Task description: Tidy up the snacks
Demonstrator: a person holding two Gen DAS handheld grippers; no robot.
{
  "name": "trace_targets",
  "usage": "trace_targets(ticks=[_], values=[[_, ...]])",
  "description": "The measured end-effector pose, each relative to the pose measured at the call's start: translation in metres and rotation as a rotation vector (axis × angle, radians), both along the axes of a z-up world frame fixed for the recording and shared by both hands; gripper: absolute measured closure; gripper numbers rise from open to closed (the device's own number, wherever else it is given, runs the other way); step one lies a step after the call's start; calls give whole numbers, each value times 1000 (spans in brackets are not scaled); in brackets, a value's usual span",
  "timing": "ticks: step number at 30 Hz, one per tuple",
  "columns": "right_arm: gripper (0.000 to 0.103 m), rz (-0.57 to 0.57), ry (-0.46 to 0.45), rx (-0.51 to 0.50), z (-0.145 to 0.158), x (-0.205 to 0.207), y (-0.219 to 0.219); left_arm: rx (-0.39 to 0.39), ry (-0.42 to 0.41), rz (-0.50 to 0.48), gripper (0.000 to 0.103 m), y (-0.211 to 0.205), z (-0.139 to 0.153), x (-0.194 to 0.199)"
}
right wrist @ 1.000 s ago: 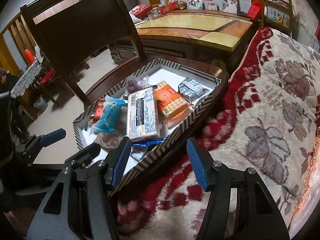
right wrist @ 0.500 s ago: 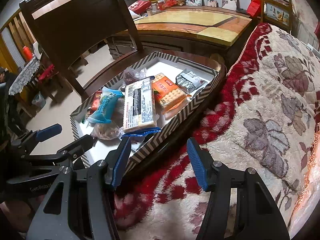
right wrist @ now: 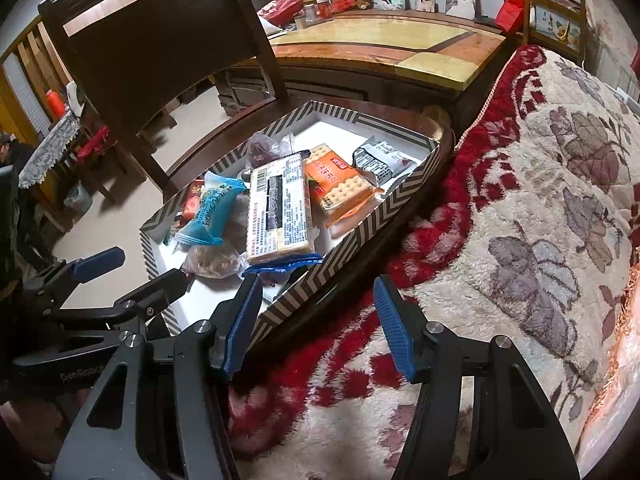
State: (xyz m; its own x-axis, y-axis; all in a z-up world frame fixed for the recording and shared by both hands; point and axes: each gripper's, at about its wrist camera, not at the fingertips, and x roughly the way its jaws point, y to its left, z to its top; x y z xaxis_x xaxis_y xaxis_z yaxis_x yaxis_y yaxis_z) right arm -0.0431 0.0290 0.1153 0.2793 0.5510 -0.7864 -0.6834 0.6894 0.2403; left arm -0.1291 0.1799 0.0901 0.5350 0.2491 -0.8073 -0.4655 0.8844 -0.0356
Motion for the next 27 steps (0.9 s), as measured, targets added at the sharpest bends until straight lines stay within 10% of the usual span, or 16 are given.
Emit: trace_targets(ticks=[27], values=[[45, 8, 13, -6, -2, 1, 1, -4, -15, 3, 5, 2, 1, 1]])
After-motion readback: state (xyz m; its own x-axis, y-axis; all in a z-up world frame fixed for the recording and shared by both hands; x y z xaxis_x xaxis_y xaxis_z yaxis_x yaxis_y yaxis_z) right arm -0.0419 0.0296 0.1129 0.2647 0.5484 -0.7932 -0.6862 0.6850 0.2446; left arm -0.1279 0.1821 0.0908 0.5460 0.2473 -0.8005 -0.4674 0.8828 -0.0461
